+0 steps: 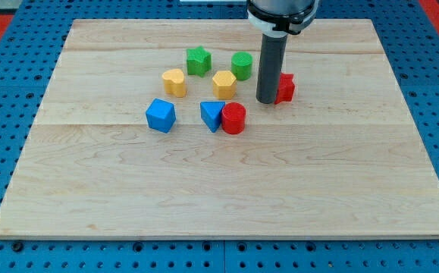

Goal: Push the red star towards the top right

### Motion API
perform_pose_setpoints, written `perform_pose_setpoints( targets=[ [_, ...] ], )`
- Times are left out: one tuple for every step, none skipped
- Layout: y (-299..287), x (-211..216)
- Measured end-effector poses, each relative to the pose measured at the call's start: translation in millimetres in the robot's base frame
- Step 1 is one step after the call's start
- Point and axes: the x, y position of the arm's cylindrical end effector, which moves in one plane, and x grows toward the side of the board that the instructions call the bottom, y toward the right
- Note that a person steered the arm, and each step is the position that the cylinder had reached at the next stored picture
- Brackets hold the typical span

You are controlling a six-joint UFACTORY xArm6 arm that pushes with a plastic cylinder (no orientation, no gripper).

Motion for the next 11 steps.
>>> perform_pose_setpoints(
  targets=[
    [0.0, -0.2],
    [0.0, -0.6],
    [0.0, -1.0],
    [0.4, -1.7],
    [13.4, -15.5],
    [13.6, -40.4],
    [36.3, -38.4],
    [65.7, -25.4],
    [112.3, -21.6],
    [136.3, -22.3],
    [140.8, -47.0]
  ],
)
